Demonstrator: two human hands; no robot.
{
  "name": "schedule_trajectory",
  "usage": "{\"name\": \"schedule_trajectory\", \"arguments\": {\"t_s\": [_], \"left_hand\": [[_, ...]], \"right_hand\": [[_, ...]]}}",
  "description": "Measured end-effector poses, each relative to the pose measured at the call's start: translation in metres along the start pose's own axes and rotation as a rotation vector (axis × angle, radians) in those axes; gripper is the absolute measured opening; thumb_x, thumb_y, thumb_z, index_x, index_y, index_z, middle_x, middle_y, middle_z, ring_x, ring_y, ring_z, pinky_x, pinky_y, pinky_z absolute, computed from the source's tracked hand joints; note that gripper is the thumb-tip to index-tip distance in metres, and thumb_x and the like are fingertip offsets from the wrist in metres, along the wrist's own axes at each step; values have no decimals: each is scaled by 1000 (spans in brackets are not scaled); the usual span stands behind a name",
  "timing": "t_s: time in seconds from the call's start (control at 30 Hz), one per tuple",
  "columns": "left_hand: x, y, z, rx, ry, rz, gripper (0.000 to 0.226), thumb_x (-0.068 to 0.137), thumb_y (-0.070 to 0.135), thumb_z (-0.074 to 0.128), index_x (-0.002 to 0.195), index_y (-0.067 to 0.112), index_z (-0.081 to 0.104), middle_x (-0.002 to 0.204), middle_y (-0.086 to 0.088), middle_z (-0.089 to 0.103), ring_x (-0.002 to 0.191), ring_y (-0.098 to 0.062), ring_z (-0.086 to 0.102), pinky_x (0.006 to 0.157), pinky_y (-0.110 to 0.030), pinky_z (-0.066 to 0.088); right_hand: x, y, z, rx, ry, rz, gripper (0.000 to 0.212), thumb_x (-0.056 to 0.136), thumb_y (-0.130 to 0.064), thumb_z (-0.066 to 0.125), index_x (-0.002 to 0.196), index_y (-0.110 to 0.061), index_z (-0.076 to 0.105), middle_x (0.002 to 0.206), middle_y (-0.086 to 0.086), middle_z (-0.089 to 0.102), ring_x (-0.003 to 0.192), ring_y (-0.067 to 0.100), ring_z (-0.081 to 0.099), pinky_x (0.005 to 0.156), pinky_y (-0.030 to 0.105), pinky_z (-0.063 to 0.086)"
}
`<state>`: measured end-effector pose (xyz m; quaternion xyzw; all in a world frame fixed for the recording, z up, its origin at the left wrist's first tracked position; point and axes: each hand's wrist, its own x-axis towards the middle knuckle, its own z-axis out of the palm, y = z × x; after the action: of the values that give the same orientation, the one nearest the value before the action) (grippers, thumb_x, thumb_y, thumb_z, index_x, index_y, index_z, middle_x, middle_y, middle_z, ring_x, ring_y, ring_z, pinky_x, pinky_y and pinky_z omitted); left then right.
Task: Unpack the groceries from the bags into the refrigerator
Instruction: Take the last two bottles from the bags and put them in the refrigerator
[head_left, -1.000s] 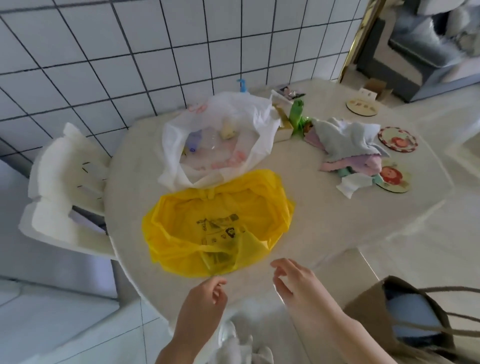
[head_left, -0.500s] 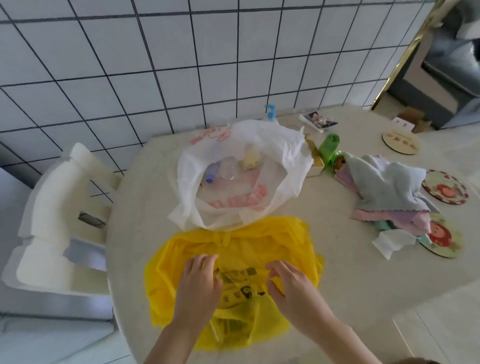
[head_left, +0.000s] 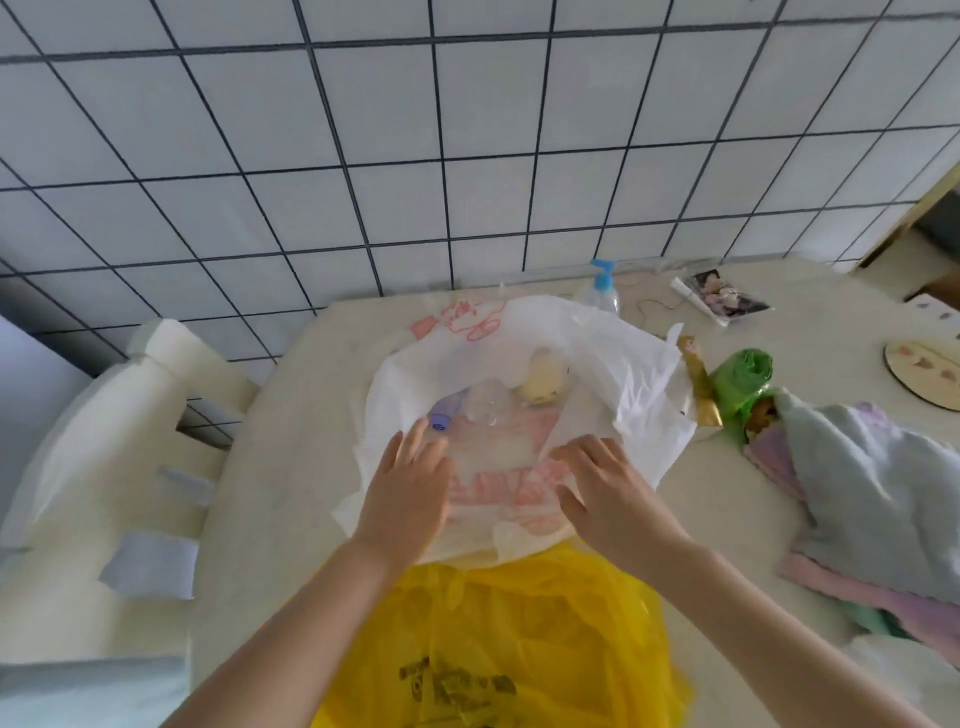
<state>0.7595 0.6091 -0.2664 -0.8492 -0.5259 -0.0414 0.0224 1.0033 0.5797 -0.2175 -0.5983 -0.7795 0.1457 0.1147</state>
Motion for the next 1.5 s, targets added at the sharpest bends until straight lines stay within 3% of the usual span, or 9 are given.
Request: {"name": "schedule_trajectory", "arguments": {"t_s": [0.23,0.37,0.5,0.63,0.73,0.83,1.0,1.27,1.5], "left_hand": [[58,-37,12,166,-117,261,42,46,9,86,86,9,73,111,-8,70,126,-33,54,101,-54,43],[77,-74,24,284,-177,317,41,44,7,83,84,14,77,111,-3,71,121,-33,58,102,-55,42],[95,-116,28,356,-242,217,61,32,12,91,91,12,77,123,-10,66,124,-38,54,107,-54,24],[110,-151,23,343,-289,27,67,39,16,92,103,10,74,134,-14,58,131,-38,47,99,-61,39],[121,-164,32,353,-277,-54,69,69,17,79,133,15,55,155,-6,33,148,-28,16,112,-56,22],[131,-168,41,340,-277,-87,58,87,8,56,142,17,40,162,-1,14,150,-22,-3,116,-53,6],[147,-176,58,364,-227,-132,52,89,0,51,139,14,43,162,-1,14,150,-22,0,116,-53,7],[174,-208,62,325,-254,-270,67,87,-1,51,147,16,27,162,4,10,150,-18,-3,118,-49,10],[168,-230,75,274,-343,-309,63,92,8,52,147,19,24,161,6,12,150,-21,1,112,-46,30]], "right_hand": [[111,35,2,-252,27,-152,47,69,-10,76,114,-8,64,121,16,58,118,47,51,90,57,51],[167,53,16,-489,-65,-246,61,77,-9,68,135,-13,50,145,16,42,138,47,29,112,57,16],[205,69,30,-650,-246,-251,63,99,-24,38,153,-24,7,162,3,-2,146,37,-10,113,57,-11],[230,79,36,-773,-308,-294,65,101,-33,36,153,-28,-4,161,1,-10,146,38,-10,114,60,-1],[249,86,44,-688,-361,-297,55,102,-32,24,153,-33,3,162,2,-7,147,37,-8,115,60,2],[267,92,49,-578,-379,-274,56,96,-42,9,152,-37,11,162,3,-3,148,32,-5,117,55,4],[289,101,57,-756,-311,-282,71,102,-18,39,152,-33,-8,161,8,-11,148,35,-3,119,48,12],[325,111,61,-803,-287,-179,84,97,-17,48,149,-37,-15,161,10,-10,148,35,-3,118,50,17],[336,124,75,-754,-318,-156,79,100,-26,44,147,-44,-17,161,7,-7,148,33,-1,118,46,15]]}}
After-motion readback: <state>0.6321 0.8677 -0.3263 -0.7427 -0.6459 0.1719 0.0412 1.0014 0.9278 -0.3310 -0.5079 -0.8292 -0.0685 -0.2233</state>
